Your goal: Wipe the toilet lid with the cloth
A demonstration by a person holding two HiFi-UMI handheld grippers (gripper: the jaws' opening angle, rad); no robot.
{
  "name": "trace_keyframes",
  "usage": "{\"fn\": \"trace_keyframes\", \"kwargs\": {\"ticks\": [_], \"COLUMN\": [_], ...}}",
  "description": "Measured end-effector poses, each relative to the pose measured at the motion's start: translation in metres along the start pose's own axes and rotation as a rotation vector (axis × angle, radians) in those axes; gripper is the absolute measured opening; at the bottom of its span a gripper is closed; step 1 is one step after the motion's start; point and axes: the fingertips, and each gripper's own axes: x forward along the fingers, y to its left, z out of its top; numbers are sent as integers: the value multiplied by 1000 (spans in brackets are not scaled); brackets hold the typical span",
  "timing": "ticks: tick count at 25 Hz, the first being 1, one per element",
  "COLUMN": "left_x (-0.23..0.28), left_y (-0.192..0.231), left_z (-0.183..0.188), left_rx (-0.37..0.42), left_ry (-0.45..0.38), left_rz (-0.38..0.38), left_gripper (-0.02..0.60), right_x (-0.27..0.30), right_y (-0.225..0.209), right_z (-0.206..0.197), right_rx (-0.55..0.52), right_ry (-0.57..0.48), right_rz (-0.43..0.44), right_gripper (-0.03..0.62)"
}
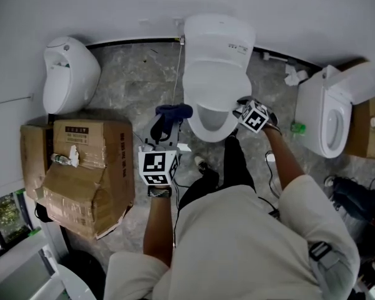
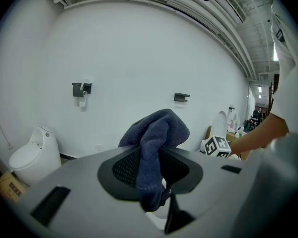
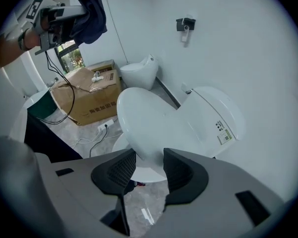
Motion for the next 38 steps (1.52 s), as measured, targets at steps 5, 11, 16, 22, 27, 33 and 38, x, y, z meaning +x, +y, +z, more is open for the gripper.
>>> {"fn": "trace_keyframes", "kwargs": {"ticks": [5,11,16,22,27,33,38], "left_x": [-8,-14,-16,-8,4,17,25], "left_y": [-7,1,8,6,0,-8,-8], "left_z": [-22,-29,-36,-53,-67,-82,-95], "left_rx": [0,-45,-65,-80,-98,-96,-106], "left_ry": [25,28,37,69,95,124,146], "left_rz": [-32,-24,-9,-3,-4,-6,7], "left_gripper": [100,100,100,100,100,100,100], "right_x": [14,23,42,59,76,100,117], "right_y": [23,44,64,82,96,104,109], "right_z": [-16,-23,-39,-51,-63,-76,-89], "right_rx": [19,104,80,128,151,267,327], "right_ry": [17,10,73,72,99,58,80], "right_rz": [51,153,217,286,306,298,314], "right_gripper": [201,219,230,233,233,212,179]}}
